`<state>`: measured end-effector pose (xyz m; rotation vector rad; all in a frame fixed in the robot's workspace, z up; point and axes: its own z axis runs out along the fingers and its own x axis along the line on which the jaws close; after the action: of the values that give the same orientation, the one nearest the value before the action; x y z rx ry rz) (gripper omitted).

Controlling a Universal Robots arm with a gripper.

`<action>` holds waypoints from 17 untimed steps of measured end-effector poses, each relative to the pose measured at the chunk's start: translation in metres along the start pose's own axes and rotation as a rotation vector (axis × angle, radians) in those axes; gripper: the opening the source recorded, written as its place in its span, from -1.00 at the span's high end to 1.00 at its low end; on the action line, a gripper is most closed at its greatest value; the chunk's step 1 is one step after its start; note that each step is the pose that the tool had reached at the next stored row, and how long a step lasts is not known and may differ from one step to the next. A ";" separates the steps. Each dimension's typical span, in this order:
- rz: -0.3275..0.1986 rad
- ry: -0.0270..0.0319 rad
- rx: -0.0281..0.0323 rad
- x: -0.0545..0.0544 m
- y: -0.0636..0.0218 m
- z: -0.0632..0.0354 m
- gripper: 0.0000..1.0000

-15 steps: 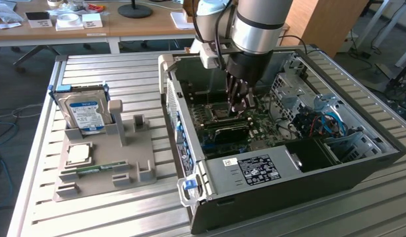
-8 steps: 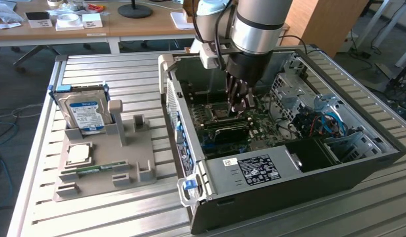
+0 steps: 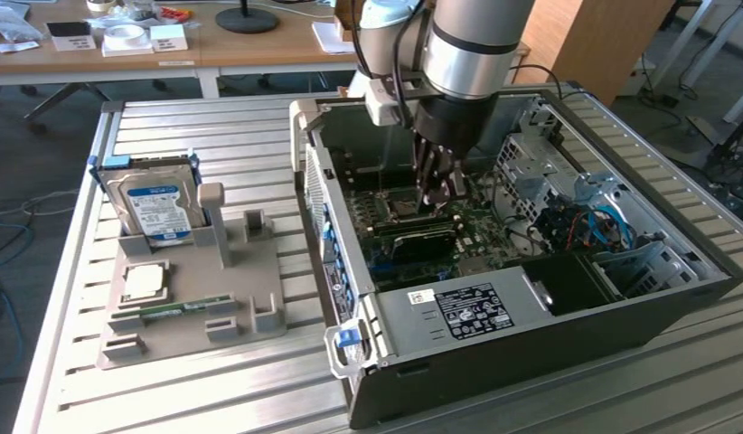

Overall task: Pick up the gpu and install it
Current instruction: 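Press down on the gpu until it lock into place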

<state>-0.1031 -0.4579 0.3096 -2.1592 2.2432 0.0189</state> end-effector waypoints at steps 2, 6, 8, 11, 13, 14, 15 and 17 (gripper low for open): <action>0.000 0.0000 0.0000 0.000 0.0000 0.0000 0.79; 0.000 0.0000 0.0000 -0.001 0.0000 0.0001 0.79; 0.000 -0.0001 0.0000 -0.001 -0.0009 0.0003 0.79; 0.000 0.0001 -0.0001 -0.001 -0.0018 0.0003 0.79; 0.000 0.0001 -0.0001 -0.001 -0.0019 0.0006 0.79; 0.000 0.0000 0.0000 -0.001 -0.0019 0.0010 0.79; 0.000 0.0001 -0.0001 -0.001 -0.0019 0.0011 0.79; 0.000 0.0000 0.0000 -0.001 -0.0019 0.0015 0.79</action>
<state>-0.1012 -0.4568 0.3082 -2.1592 2.2432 0.0189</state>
